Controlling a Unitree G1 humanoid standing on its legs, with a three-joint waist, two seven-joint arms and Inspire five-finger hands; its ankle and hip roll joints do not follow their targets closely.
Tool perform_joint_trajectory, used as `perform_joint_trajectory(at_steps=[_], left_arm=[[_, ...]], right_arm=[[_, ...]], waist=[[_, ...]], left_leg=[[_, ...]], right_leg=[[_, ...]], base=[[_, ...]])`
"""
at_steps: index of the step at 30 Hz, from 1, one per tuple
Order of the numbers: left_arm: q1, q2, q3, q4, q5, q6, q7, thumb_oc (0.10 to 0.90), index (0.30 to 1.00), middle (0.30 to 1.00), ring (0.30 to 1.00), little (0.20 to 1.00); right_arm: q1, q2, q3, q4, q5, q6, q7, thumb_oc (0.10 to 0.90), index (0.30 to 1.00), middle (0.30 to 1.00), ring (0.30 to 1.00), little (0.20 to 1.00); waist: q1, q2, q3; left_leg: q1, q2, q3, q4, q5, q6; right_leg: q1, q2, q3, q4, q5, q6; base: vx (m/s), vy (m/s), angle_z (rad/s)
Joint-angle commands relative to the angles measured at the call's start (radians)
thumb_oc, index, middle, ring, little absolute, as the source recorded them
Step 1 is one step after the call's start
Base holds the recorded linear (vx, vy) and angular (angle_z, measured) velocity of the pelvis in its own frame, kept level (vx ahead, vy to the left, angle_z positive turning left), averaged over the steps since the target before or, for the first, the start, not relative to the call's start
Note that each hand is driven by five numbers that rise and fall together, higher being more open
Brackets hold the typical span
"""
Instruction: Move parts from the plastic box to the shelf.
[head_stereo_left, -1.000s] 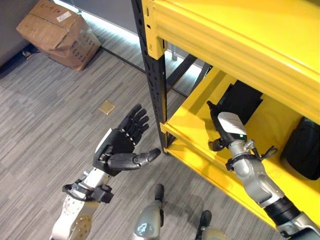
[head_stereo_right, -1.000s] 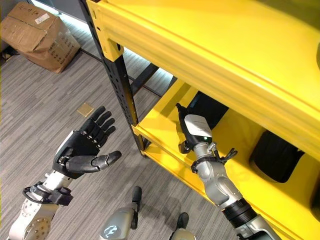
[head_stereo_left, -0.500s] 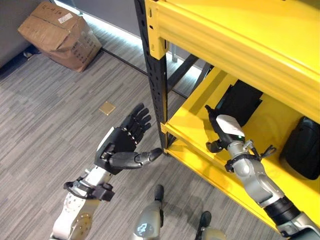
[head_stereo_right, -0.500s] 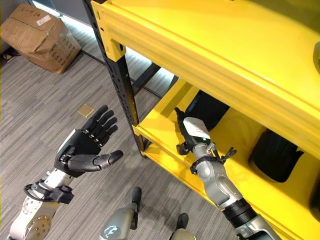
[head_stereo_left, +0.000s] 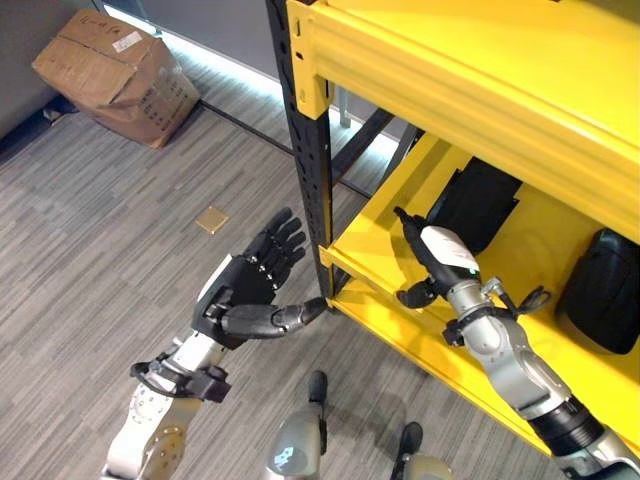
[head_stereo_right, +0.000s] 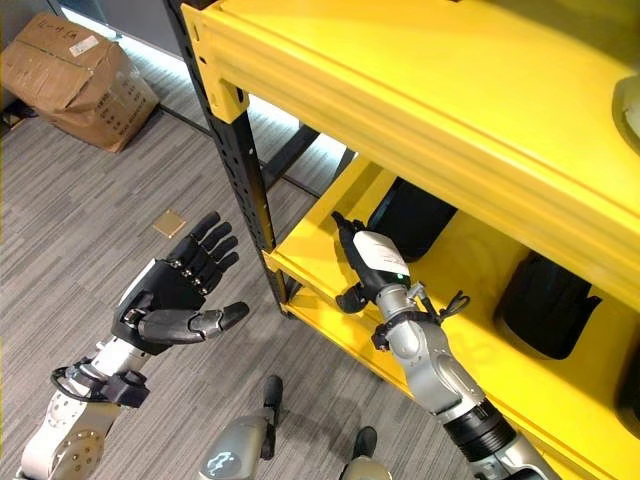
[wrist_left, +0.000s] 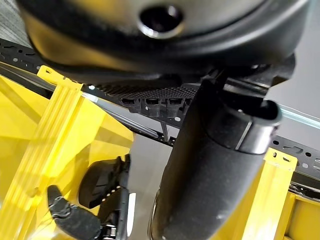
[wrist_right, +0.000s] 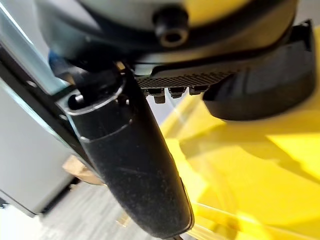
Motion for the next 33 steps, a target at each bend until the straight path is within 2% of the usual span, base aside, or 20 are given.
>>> perform_joint_trajectory(at_steps=[1, 11, 15, 18, 22, 33], left_arm=[[-0.020, -0.024, 0.030, -0.100, 0.027, -0.075, -0.005, 0.900, 1.000, 1.000, 1.000, 1.000], [-0.014, -0.029, 0.034, -0.106, 0.021, -0.069, -0.006, 0.900, 1.000, 1.000, 1.000, 1.000], [-0.015, -0.025, 0.028, -0.106, 0.017, -0.074, -0.003, 0.900, 1.000, 1.000, 1.000, 1.000], [-0.013, -0.023, 0.022, -0.109, 0.012, -0.075, -0.002, 0.900, 1.000, 1.000, 1.000, 1.000], [-0.010, -0.020, 0.018, -0.111, 0.009, -0.076, -0.004, 0.900, 1.000, 1.000, 1.000, 1.000], [-0.012, -0.020, 0.026, -0.090, -0.002, -0.072, -0.039, 0.900, 1.000, 1.000, 1.000, 1.000]], right_arm=[[-0.072, -0.004, -0.015, -0.057, 0.013, -0.065, -0.024, 0.900, 1.000, 1.000, 1.000, 1.000], [-0.047, -0.010, -0.030, -0.106, -0.012, -0.055, -0.038, 0.900, 1.000, 1.000, 1.000, 1.000], [-0.052, -0.007, -0.039, -0.087, -0.084, -0.049, -0.113, 0.900, 1.000, 1.000, 1.000, 1.000], [-0.064, -0.007, -0.051, -0.062, -0.100, -0.047, -0.128, 0.900, 1.000, 1.000, 1.000, 1.000], [-0.076, -0.008, -0.051, -0.027, -0.066, -0.021, -0.113, 0.900, 1.000, 1.000, 1.000, 1.000], [-0.092, 0.005, -0.004, 0.090, -0.035, -0.008, -0.019, 0.900, 1.000, 1.000, 1.000, 1.000]], waist=[[-0.001, -0.017, -0.112], [-0.011, -0.018, -0.122], [-0.011, -0.014, -0.124], [-0.010, -0.011, -0.124], [-0.006, -0.007, -0.126], [0.003, -0.007, -0.126]], left_leg=[[0.076, 0.058, 0.011, 0.039, -0.150, -0.010], [0.084, 0.058, 0.017, 0.033, -0.153, -0.011], [0.085, 0.058, 0.017, 0.031, -0.153, -0.010], [0.085, 0.056, 0.016, 0.031, -0.154, -0.010], [0.083, 0.055, 0.014, 0.033, -0.153, -0.012], [0.084, 0.054, 0.008, 0.027, -0.146, -0.013]], right_leg=[[-0.069, -0.025, 0.014, 0.083, -0.021, -0.002], [-0.071, -0.025, 0.022, 0.080, -0.022, 0.000], [-0.071, -0.025, 0.022, 0.081, -0.023, -0.001], [-0.072, -0.026, 0.020, 0.082, -0.024, -0.002], [-0.072, -0.028, 0.016, 0.083, -0.026, -0.004], [-0.066, -0.032, 0.006, 0.077, -0.022, -0.004]], base=[[0.00, 0.000, 0.00], [0.00, 0.002, -0.01], [0.00, 0.000, 0.00], [0.00, 0.000, 0.00], [0.00, 0.000, 0.00], [0.00, 0.000, 0.00]])
